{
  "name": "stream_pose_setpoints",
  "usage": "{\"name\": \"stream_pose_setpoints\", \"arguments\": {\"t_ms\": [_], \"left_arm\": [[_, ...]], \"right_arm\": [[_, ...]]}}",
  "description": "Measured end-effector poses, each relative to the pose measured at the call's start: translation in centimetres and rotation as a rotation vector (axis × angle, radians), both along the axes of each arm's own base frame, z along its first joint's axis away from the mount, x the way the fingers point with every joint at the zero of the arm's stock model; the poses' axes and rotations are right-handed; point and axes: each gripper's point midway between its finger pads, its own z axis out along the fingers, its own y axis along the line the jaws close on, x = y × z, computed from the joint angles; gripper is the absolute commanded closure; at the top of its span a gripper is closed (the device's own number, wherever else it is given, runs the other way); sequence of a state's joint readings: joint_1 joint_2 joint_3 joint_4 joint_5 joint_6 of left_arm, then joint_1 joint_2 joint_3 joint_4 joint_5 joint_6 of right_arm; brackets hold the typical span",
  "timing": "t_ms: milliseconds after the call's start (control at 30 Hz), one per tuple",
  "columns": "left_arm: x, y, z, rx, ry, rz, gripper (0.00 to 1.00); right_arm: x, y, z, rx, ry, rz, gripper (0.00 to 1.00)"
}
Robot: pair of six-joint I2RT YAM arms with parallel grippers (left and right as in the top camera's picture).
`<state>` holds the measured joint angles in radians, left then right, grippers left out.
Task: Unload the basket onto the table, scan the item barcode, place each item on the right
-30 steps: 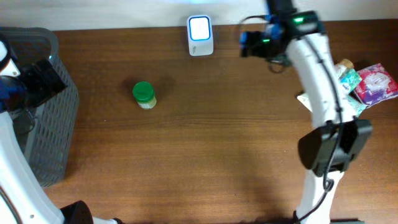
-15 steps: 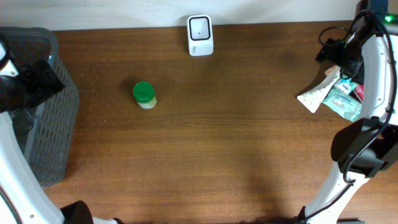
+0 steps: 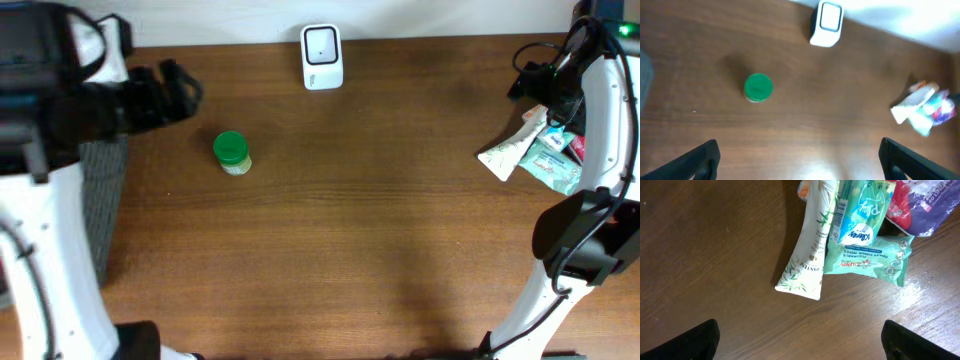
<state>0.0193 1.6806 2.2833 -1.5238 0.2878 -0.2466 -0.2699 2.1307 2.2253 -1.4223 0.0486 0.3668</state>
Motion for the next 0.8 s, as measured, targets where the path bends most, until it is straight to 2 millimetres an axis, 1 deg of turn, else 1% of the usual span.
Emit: {"name": "stream_pose_setpoints", "arguments": {"t_ms": [33,67,100,133,233,333,367,400,500,533,567,700,767,800], "left_arm": [[0.9,-1.2,-1.2,0.032,0.027,-0.028,0.01],[2.5,-2.9,-3.9,0.093,0.083,-0.064,0.01],[4.1,-3.7,-6.9,0.169,0.149,-0.068,0.01],[5.5,-3.8,-10.1,0.243,0.219,-0.051,0.01],[8.1,-3.4,-16.8,0.361,0.351,-0.013,0.01],[10.6,-3.2,-22.1,0.408,0.408,0.001,0.01],[11.1,-3.2,-24.1,0.42,0.437,0.001,0.01],[11.2,-3.0,-24.8,0.427,0.451,0.002,0.01],[11.3,-2.0,-25.5,0.425,0.472,0.02,0.01],[11.3,-1.0,-26.3,0.424,0.497,0.037,0.01],[11.2,-0.5,-27.2,0.415,0.525,0.042,0.01],[10.5,-0.6,-28.9,0.411,0.584,0.027,0.01],[9.9,-0.9,-31.0,0.399,0.65,0.01,0.01],[9.7,-1.2,-31.5,0.387,0.668,0.002,0.08]], "right_arm": [[0.0,0.0,0.0,0.0,0.001,0.0,0.01],[0.0,0.0,0.0,0.0,0.0,0.0,0.01],[0.0,0.0,0.0,0.0,0.0,0.0,0.01],[0.0,0.0,0.0,0.0,0.001,0.0,0.01],[0.0,0.0,0.0,0.0,0.001,0.0,0.01],[0.0,0.0,0.0,0.001,0.002,0.0,0.01],[0.0,0.0,0.0,0.0,0.001,0.0,0.01],[0.0,0.0,0.0,0.0,0.001,0.0,0.01],[0.0,0.0,0.0,0.0,0.001,0.0,0.01],[0.0,0.0,0.0,0.0,0.001,0.0,0.01],[0.0,0.0,0.0,0.0,0.001,0.0,0.01],[0.0,0.0,0.0,0.0,0.0,0.0,0.01],[0.0,0.0,0.0,0.0,0.001,0.0,0.01],[0.0,0.0,0.0,0.0,0.001,0.0,0.01]]}}
